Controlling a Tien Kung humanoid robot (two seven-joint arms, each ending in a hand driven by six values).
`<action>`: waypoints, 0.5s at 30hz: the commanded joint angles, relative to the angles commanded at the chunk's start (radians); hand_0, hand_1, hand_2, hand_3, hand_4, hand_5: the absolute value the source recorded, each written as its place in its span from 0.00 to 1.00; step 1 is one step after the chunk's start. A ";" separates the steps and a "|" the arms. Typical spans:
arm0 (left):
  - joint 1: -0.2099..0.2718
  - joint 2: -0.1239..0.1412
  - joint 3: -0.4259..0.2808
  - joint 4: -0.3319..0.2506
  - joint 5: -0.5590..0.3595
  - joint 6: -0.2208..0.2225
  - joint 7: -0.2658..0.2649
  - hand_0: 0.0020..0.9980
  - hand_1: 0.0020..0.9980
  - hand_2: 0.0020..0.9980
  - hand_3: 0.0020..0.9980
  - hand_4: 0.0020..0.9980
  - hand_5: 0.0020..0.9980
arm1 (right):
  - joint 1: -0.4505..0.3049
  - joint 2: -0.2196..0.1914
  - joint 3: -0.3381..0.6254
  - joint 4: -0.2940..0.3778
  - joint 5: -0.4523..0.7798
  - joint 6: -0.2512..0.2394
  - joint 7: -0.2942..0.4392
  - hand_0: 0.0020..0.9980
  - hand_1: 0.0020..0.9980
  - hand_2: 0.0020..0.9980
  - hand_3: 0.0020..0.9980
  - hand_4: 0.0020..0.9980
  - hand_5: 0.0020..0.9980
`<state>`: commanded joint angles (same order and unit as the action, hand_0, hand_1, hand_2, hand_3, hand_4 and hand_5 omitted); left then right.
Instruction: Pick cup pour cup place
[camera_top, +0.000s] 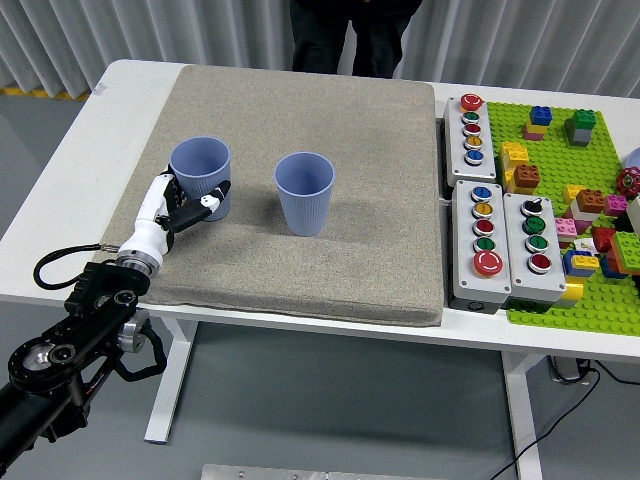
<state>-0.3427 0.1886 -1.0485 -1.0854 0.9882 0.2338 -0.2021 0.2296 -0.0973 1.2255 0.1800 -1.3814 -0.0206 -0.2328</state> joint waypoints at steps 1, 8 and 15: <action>0.000 0.001 0.001 -0.002 0.005 0.001 0.001 0.85 0.82 0.96 0.99 0.73 0.19 | 0.000 0.000 0.000 0.000 -0.001 0.000 0.000 0.69 0.65 0.58 0.58 0.00 0.06; 0.013 -0.001 -0.003 -0.016 0.024 0.014 -0.001 0.80 0.74 0.84 0.93 0.73 0.19 | -0.002 0.000 -0.004 0.000 0.000 0.001 -0.001 0.69 0.65 0.58 0.58 0.00 0.06; 0.024 -0.002 -0.003 -0.030 0.024 0.043 -0.015 0.69 0.65 0.69 0.70 0.72 0.19 | -0.003 0.000 -0.002 0.000 -0.004 0.002 -0.001 0.69 0.65 0.58 0.58 0.00 0.07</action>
<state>-0.3191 0.1862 -1.0513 -1.1149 1.0121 0.2766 -0.2173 0.2261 -0.0970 1.2237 0.1800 -1.3854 -0.0184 -0.2342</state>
